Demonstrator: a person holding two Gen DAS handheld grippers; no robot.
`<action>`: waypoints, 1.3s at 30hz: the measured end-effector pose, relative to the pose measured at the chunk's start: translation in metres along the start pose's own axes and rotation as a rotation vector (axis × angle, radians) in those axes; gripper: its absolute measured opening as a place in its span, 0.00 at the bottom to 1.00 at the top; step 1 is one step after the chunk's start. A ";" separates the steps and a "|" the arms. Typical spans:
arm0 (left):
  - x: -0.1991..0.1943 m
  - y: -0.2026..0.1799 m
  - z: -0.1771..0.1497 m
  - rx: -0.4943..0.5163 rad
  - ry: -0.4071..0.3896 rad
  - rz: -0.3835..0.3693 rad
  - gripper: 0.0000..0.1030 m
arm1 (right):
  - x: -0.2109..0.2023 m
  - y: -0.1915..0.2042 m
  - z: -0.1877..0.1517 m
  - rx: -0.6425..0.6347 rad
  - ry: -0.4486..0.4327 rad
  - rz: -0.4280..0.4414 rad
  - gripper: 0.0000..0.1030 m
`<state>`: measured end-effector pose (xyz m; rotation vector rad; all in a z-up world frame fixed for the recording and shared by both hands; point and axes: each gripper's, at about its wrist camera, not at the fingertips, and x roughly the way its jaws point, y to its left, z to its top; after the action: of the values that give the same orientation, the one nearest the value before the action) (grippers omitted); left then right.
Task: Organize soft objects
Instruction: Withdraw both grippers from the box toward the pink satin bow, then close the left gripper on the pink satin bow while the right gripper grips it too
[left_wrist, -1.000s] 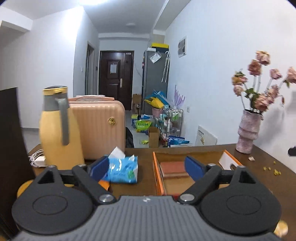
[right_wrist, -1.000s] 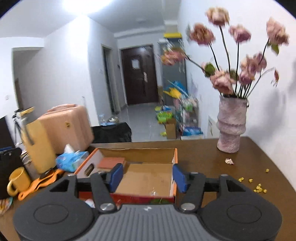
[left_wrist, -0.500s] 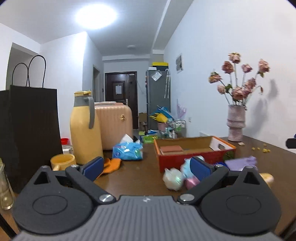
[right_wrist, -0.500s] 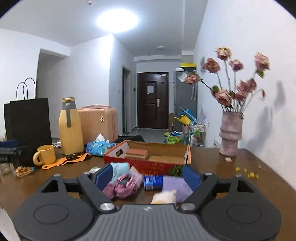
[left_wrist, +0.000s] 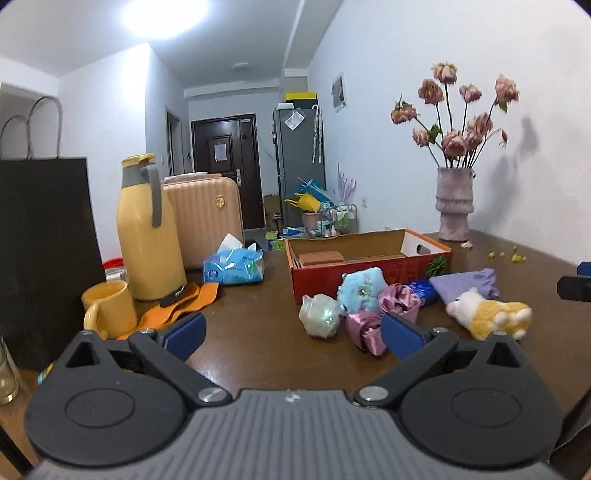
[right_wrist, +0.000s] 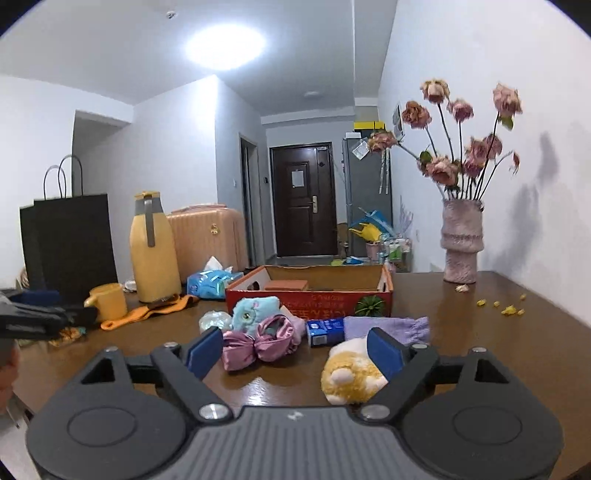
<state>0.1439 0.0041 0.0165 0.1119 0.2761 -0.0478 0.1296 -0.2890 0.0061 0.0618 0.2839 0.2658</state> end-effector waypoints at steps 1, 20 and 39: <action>0.004 0.000 0.001 -0.006 -0.014 0.011 1.00 | 0.010 0.000 0.003 -0.007 0.034 0.000 0.82; 0.189 0.023 -0.003 -0.206 0.302 -0.187 0.85 | 0.206 -0.020 0.025 0.039 0.217 0.067 0.64; 0.172 -0.011 -0.027 -0.341 0.384 -0.424 0.20 | 0.214 -0.003 0.005 0.080 0.324 0.217 0.04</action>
<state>0.3016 -0.0087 -0.0576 -0.2825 0.6839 -0.4009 0.3301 -0.2345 -0.0472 0.1297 0.6119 0.4817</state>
